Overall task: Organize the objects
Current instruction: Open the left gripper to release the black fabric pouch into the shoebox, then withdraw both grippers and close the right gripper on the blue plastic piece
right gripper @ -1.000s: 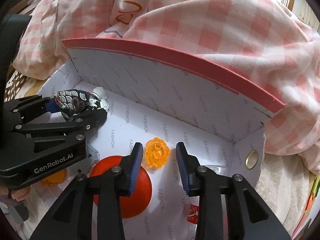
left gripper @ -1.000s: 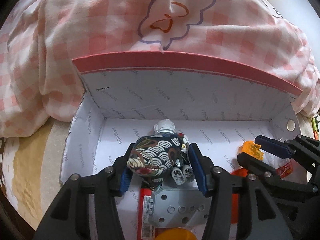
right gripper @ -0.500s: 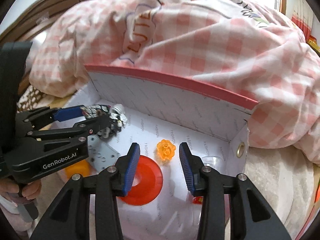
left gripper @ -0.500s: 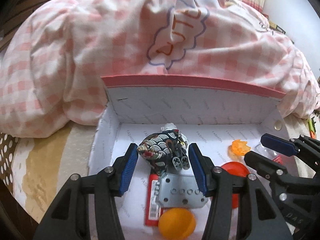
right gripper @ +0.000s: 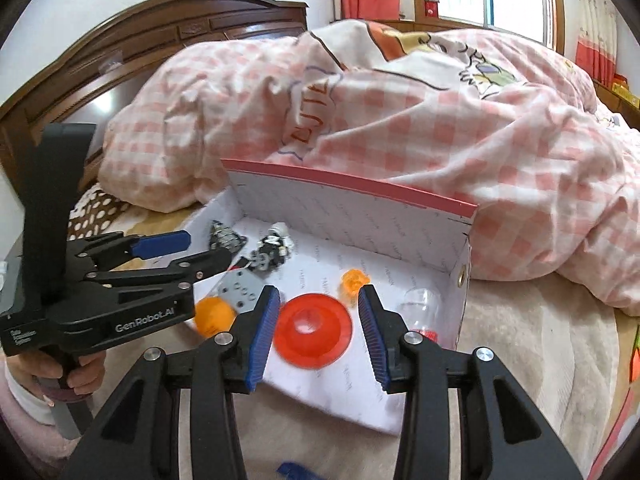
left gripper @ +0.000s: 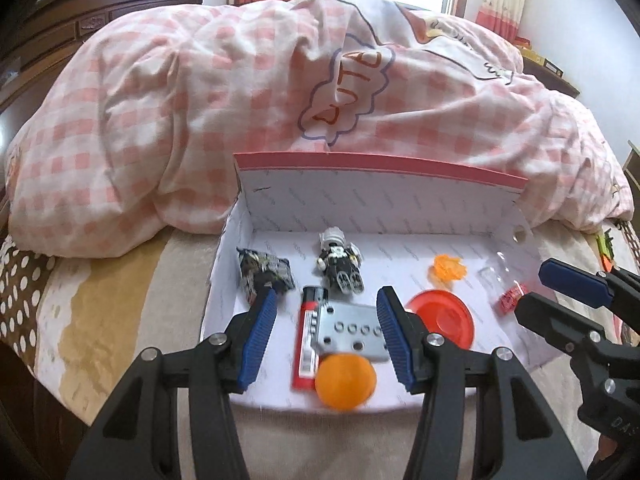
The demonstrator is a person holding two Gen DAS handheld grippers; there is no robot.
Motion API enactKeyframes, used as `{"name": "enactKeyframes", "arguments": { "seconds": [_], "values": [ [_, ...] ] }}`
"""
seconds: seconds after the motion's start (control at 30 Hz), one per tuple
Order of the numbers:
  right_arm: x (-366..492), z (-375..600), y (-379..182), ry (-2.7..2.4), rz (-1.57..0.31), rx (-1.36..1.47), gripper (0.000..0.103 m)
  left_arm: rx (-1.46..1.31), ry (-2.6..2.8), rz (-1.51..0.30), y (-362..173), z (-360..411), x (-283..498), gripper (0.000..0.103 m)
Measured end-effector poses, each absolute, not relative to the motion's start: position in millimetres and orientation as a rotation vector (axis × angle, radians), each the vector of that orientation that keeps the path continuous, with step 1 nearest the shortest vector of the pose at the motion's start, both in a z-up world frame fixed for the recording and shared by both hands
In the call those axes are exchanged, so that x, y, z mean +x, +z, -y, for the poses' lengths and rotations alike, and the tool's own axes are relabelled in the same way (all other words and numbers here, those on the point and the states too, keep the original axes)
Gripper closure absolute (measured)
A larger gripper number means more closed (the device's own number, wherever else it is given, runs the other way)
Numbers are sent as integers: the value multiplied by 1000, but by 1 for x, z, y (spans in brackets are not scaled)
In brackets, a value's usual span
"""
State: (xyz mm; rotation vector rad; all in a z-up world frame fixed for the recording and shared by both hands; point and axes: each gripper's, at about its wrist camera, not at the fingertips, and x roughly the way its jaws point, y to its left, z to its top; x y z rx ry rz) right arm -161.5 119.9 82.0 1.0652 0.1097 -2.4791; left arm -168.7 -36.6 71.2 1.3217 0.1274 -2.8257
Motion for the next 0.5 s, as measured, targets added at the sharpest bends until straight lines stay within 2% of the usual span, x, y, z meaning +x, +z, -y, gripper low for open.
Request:
{"name": "enactKeyframes", "arguments": {
  "seconds": [0.5],
  "values": [
    [-89, -142, 76, -2430, -196, 1078, 61, 1316, -2914, -46, 89, 19, -101, 51]
  ]
}}
